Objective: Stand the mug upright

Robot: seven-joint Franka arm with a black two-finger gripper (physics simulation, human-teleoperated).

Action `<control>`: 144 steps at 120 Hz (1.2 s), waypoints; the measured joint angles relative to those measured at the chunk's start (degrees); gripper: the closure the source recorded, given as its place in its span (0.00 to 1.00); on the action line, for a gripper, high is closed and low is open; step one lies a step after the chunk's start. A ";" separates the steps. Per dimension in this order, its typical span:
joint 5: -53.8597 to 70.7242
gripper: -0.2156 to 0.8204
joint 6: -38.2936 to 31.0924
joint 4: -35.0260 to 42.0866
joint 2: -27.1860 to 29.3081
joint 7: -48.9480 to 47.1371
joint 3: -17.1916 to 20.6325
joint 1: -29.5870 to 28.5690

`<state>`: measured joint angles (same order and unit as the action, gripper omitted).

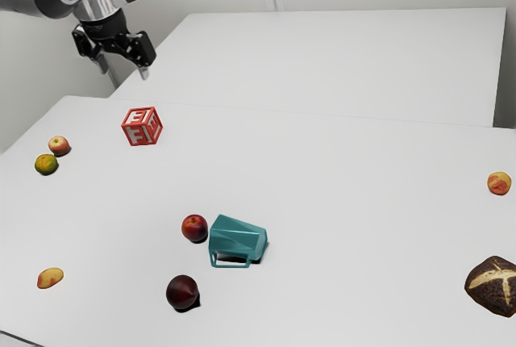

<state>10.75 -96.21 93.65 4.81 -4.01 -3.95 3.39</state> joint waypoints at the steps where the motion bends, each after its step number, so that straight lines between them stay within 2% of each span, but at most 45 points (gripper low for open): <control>1: -0.01 0.21 -0.12 0.01 -0.03 0.04 0.00 0.00; 32: -1.65 0.21 -2.13 2.10 -2.16 0.90 0.10 -0.18; 82: -32.25 0.21 -3.32 21.49 -3.76 0.85 -0.18 -4.13; 109: -39.74 0.21 -3.94 24.51 -7.59 0.66 -0.36 -6.25; 144: -43.93 0.21 -4.53 24.79 -11.68 0.48 -0.34 -4.00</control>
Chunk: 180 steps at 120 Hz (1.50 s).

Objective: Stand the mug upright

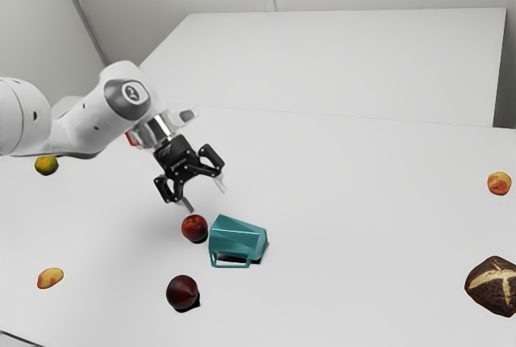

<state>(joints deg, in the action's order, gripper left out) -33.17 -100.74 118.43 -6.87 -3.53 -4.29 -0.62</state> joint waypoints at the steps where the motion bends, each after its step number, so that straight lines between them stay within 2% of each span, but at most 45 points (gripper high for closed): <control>1: -0.05 0.21 -0.04 -0.02 -0.13 0.00 0.00 -0.01; 73: -3.78 0.21 -1.30 0.16 -4.92 -0.03 0.33 0.99; 166: -6.82 0.21 -2.27 0.01 -7.31 0.02 0.86 2.15; 172: -6.68 0.27 -2.34 -0.20 -7.23 -0.01 0.86 2.33; 180: -6.44 0.43 -2.37 -0.39 -7.16 -0.06 0.88 2.61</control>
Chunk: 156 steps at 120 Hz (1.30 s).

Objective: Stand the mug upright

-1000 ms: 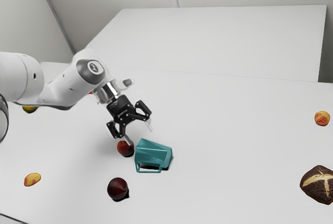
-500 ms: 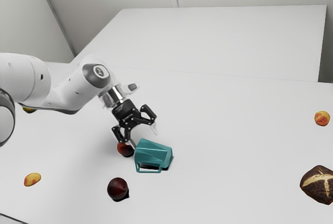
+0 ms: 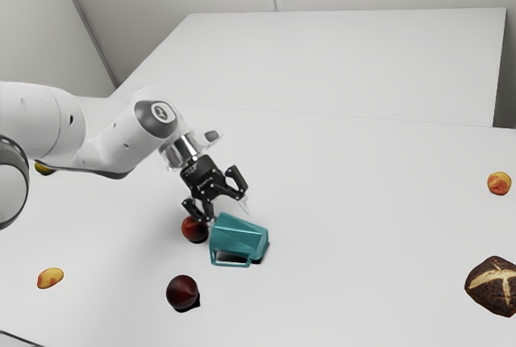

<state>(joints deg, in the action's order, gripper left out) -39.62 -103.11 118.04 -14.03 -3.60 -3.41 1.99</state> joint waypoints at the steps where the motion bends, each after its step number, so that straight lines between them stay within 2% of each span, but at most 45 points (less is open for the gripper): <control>1: 0.02 0.45 0.00 -0.01 0.00 -0.01 0.00 0.02; 12: 0.17 0.65 0.00 -0.13 0.02 -0.09 0.01 0.10; 22: 0.29 0.77 -0.04 -0.79 0.21 -0.24 0.20 0.37; 44: 0.36 0.90 -0.14 -1.95 0.75 -1.22 1.63 0.92; 74: 2.33 0.94 -0.40 -1.97 1.45 -2.78 1.84 2.12; 104: 19.69 0.94 -3.73 -3.03 7.26 -6.56 4.63 8.98; 134: 34.12 0.95 -10.08 -3.00 10.56 -10.93 6.61 10.08; 156: 39.62 0.94 -13.61 -3.93 9.55 -13.07 6.65 10.45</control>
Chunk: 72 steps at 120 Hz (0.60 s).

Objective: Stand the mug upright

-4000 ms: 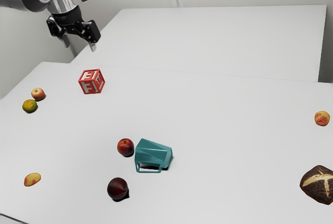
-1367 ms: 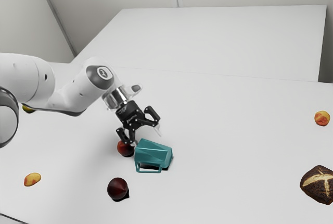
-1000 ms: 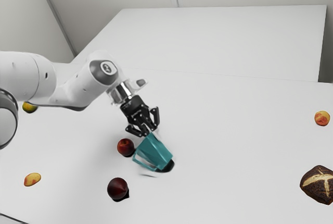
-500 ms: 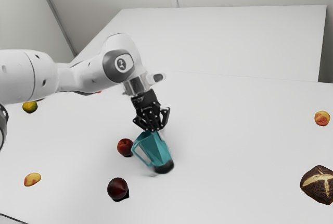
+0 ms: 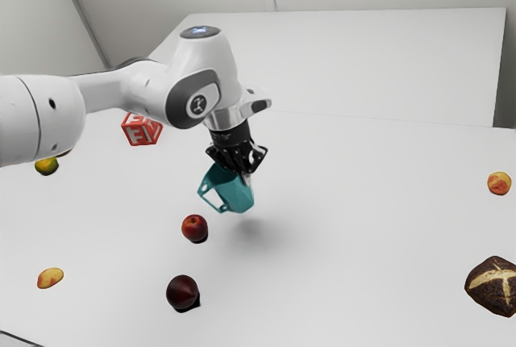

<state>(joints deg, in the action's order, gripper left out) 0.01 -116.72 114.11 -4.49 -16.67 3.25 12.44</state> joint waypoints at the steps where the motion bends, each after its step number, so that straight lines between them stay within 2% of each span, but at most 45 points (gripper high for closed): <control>1: 0.13 0.95 -0.14 -0.01 -0.11 -0.08 0.01 -0.01; 72: 6.56 0.94 -4.01 -1.91 -6.99 -3.08 -0.37 -0.15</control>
<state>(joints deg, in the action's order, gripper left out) 6.57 -120.73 112.20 -11.48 -19.75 2.88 12.29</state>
